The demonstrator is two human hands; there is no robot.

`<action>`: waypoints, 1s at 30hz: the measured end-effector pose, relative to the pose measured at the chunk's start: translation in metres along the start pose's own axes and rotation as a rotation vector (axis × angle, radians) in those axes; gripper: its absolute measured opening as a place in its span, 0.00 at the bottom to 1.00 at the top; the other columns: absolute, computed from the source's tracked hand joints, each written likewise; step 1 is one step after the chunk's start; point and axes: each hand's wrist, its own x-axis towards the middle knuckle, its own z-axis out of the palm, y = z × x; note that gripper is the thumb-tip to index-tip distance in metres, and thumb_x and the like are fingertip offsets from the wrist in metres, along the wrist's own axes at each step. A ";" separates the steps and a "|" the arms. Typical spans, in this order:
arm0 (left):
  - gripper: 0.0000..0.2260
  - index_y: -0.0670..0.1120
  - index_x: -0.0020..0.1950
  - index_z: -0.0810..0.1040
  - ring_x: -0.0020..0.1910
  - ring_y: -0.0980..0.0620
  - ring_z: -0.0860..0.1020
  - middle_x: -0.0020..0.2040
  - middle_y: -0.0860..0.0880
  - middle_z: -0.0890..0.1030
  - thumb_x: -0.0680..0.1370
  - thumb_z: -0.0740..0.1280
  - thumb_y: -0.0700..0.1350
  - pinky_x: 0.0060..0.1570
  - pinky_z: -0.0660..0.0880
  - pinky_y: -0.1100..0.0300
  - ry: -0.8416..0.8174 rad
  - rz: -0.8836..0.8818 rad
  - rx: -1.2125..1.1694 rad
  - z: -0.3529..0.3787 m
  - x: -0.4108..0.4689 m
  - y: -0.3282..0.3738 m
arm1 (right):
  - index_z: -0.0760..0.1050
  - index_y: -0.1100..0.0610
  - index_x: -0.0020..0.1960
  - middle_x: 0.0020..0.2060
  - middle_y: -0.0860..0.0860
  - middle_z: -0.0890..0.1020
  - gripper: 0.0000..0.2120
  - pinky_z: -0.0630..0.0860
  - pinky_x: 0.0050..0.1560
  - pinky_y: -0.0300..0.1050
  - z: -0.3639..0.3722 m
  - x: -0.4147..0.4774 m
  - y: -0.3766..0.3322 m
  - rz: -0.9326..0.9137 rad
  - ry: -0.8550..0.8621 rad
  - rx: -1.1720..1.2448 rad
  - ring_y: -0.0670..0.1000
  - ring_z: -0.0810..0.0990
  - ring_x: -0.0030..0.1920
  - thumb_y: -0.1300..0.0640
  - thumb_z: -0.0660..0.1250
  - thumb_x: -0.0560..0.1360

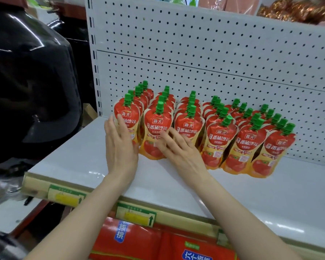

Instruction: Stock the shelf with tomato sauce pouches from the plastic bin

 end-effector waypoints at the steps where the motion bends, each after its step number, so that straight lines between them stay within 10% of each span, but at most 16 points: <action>1: 0.40 0.42 0.78 0.46 0.78 0.39 0.49 0.78 0.39 0.49 0.76 0.69 0.43 0.75 0.57 0.47 0.025 0.092 0.015 -0.002 -0.003 0.006 | 0.69 0.53 0.72 0.74 0.54 0.65 0.24 0.69 0.69 0.55 -0.005 -0.005 0.004 0.043 0.032 0.040 0.59 0.67 0.73 0.60 0.55 0.77; 6: 0.36 0.43 0.77 0.58 0.77 0.41 0.56 0.76 0.41 0.59 0.73 0.73 0.40 0.75 0.57 0.47 0.027 0.605 0.083 0.007 -0.016 0.041 | 0.71 0.53 0.72 0.71 0.55 0.66 0.24 0.66 0.68 0.54 -0.016 -0.050 0.027 0.250 0.174 -0.009 0.58 0.66 0.72 0.62 0.66 0.77; 12: 0.40 0.43 0.78 0.56 0.76 0.41 0.59 0.76 0.40 0.61 0.71 0.74 0.36 0.74 0.57 0.50 0.025 0.721 0.124 0.013 0.002 0.095 | 0.63 0.57 0.76 0.71 0.58 0.68 0.34 0.71 0.68 0.56 -0.051 -0.052 0.078 0.740 0.175 0.168 0.59 0.69 0.69 0.58 0.73 0.74; 21: 0.22 0.45 0.72 0.67 0.55 0.42 0.79 0.57 0.44 0.80 0.79 0.64 0.36 0.49 0.76 0.51 -0.099 0.499 -0.020 0.009 0.059 0.157 | 0.80 0.57 0.56 0.46 0.54 0.84 0.14 0.79 0.52 0.57 -0.081 -0.008 0.118 0.925 -0.052 0.694 0.55 0.81 0.48 0.47 0.66 0.79; 30: 0.21 0.49 0.66 0.75 0.54 0.42 0.77 0.54 0.46 0.78 0.77 0.58 0.32 0.52 0.75 0.50 -0.177 0.463 -0.101 0.014 0.064 0.154 | 0.77 0.58 0.46 0.41 0.56 0.83 0.15 0.81 0.46 0.59 -0.068 -0.003 0.124 0.960 -0.074 0.802 0.56 0.83 0.42 0.47 0.63 0.79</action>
